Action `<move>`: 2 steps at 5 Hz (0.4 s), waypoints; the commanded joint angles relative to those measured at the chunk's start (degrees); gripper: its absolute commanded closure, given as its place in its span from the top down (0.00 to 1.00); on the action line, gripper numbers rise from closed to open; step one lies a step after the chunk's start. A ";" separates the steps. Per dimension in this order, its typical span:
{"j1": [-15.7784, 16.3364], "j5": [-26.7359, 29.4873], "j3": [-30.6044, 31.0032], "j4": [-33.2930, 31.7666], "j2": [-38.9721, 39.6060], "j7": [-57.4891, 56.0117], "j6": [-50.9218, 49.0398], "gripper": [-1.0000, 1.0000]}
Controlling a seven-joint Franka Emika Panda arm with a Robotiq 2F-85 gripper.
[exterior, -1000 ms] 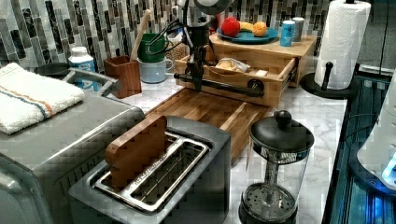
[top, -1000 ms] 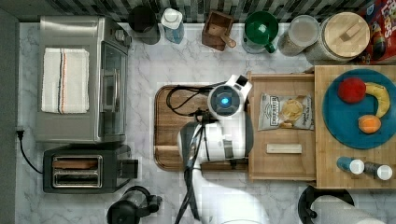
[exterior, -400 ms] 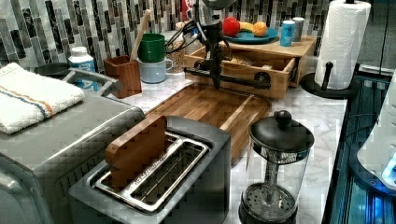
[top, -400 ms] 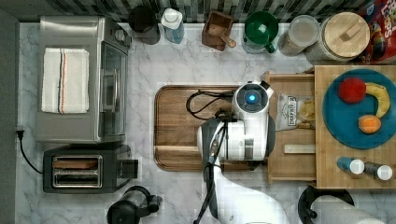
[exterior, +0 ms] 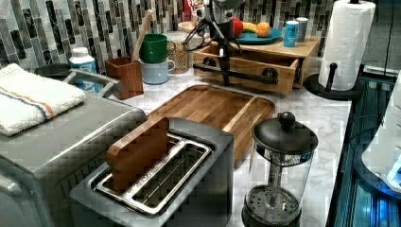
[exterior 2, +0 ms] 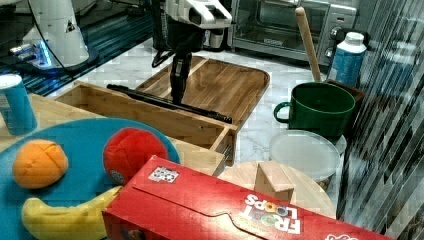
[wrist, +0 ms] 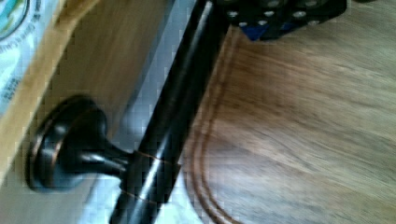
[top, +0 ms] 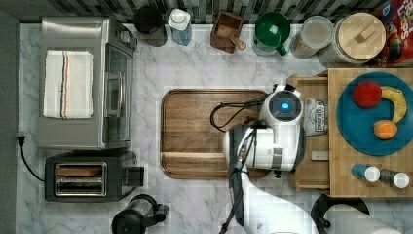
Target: Close the drawer.
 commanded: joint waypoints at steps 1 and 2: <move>-11.21 4.38 -7.89 13.52 5.49 -13.64 2.07 0.00; -13.73 4.30 -8.03 17.22 7.23 -16.58 2.24 0.00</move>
